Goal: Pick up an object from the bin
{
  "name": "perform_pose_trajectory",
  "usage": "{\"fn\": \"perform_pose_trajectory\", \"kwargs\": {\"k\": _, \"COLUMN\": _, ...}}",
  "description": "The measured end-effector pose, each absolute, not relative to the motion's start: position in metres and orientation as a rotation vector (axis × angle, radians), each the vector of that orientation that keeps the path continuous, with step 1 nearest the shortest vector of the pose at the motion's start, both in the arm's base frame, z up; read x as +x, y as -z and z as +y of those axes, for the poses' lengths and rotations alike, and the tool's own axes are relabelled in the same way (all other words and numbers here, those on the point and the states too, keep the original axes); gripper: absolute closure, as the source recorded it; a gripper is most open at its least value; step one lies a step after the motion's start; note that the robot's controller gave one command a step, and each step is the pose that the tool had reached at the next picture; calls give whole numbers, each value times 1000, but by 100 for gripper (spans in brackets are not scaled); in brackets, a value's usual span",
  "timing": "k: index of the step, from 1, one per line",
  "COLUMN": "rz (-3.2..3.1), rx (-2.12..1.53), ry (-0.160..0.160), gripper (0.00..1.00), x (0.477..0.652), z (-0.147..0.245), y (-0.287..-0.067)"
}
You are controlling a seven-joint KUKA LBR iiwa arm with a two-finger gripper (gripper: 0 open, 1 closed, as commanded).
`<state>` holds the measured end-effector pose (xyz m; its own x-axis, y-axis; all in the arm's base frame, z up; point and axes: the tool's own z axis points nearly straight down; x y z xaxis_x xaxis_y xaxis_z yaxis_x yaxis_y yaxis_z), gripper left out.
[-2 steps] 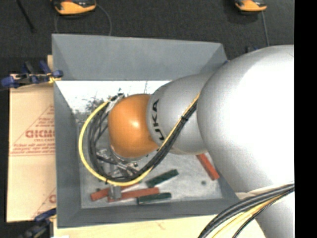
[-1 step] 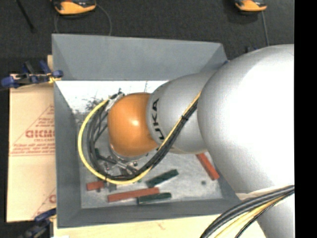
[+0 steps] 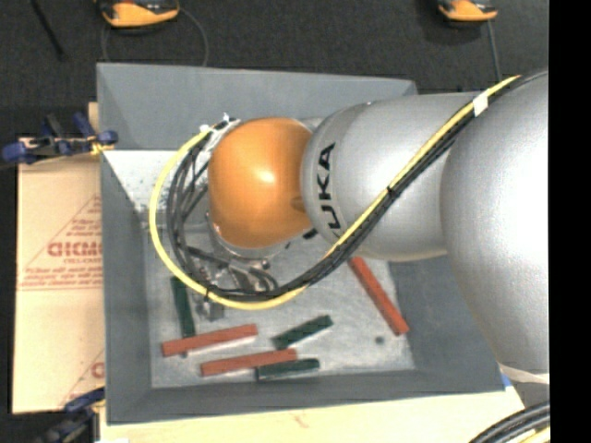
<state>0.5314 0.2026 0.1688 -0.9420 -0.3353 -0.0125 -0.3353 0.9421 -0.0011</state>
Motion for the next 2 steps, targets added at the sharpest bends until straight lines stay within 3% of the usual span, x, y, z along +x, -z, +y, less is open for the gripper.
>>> {"fn": "perform_pose_trajectory", "kwargs": {"k": 1, "rz": 3093, "rx": -530, "ry": -4, "gripper": 0, "x": 529, "z": 203, "y": -164}}
{"fn": "perform_pose_trajectory", "kwargs": {"k": 2, "rz": 3012, "rx": -850, "ry": -2, "gripper": 0, "x": 487, "z": 181, "y": -71}}
